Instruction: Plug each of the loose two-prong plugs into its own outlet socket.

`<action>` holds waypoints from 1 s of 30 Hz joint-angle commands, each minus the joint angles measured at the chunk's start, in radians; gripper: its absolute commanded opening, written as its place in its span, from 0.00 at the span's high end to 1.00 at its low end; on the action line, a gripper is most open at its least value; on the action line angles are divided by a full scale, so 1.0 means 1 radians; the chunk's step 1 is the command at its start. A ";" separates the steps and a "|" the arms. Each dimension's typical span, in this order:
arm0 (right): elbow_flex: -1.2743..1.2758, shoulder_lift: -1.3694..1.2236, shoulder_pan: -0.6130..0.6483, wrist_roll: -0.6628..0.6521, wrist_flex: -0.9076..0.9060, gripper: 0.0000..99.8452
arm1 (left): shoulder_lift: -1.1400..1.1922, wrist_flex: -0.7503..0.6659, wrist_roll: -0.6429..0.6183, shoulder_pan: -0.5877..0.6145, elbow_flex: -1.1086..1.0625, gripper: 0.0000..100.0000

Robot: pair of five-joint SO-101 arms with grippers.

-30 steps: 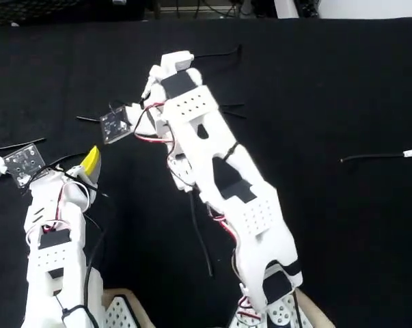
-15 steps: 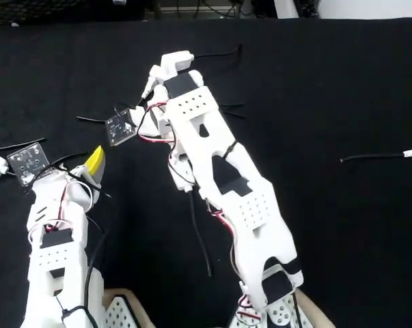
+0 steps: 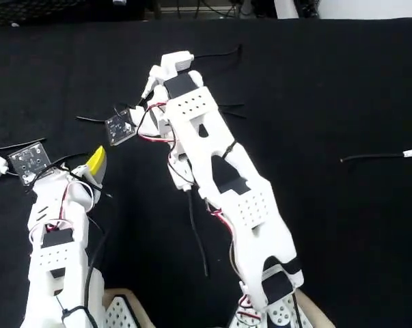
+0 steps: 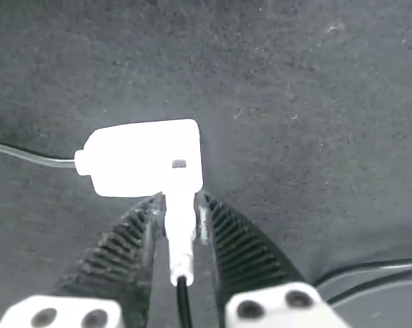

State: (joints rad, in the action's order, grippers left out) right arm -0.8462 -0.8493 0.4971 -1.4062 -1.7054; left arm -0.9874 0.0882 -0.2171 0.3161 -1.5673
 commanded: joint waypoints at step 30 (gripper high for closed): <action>0.004 -0.021 -0.110 0.000 -0.058 0.99 | 0.012 -0.015 0.233 -0.303 -0.018 0.67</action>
State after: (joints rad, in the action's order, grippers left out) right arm -0.8232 -0.8846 0.3928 -1.4093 -1.7392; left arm -0.9766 0.0882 -0.0269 0.0660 -1.5965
